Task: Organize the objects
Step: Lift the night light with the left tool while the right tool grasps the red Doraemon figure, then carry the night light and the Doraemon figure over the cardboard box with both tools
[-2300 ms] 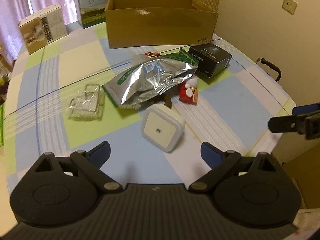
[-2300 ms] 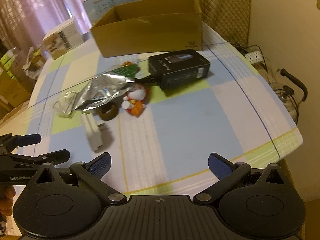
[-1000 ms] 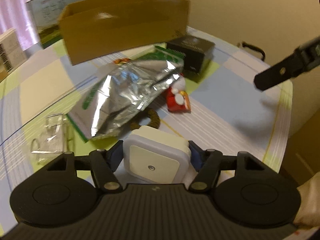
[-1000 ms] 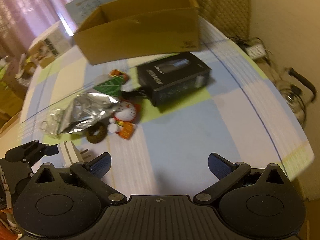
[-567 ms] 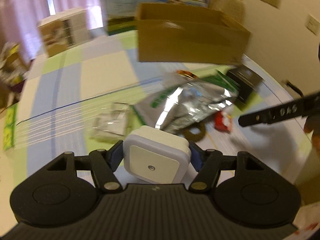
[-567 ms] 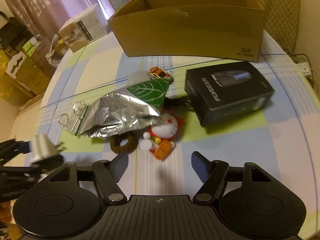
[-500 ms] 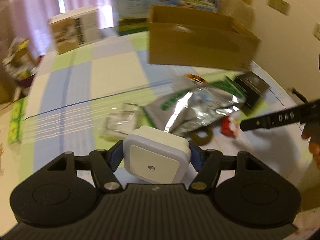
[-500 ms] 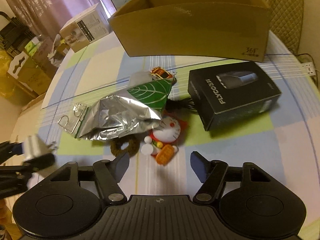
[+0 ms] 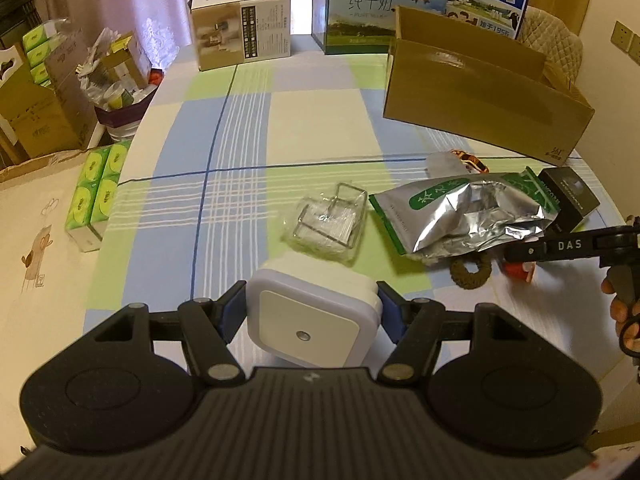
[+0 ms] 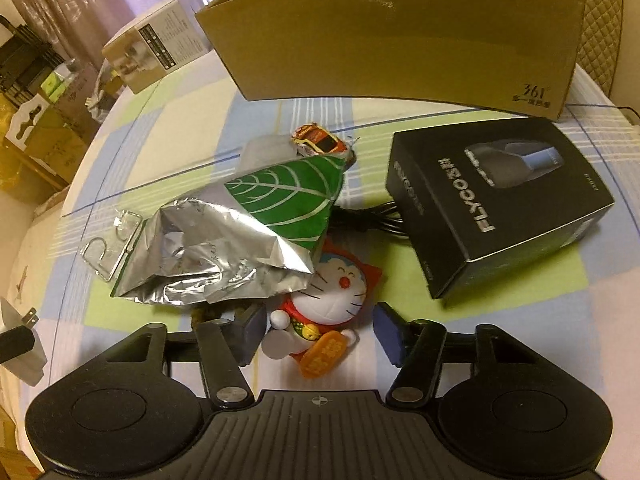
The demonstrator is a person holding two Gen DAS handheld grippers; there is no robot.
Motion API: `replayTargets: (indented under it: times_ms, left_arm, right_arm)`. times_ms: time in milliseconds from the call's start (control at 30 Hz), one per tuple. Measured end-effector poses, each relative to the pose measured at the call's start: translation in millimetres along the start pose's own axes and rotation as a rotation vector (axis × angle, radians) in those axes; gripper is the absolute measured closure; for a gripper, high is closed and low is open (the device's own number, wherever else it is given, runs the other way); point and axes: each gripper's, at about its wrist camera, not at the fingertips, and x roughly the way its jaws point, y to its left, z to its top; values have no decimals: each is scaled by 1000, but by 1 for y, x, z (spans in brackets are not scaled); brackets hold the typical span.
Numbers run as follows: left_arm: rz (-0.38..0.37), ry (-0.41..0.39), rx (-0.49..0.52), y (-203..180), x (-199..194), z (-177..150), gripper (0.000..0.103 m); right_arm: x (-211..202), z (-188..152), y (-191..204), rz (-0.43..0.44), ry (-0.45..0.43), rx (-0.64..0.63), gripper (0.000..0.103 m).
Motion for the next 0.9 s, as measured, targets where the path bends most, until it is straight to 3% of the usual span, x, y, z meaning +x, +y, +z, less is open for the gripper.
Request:
replayTargets:
  times_ms: [200,900]
  left_arm:
    - [-18,1,10,1,0,-1,39]
    - [-113,-30,127,-1,-11,-9,39]
  right_arm:
    - [0,-7,2,1,-35,-13,59]
    - [-55,-79,18,-74,-59,70,65]
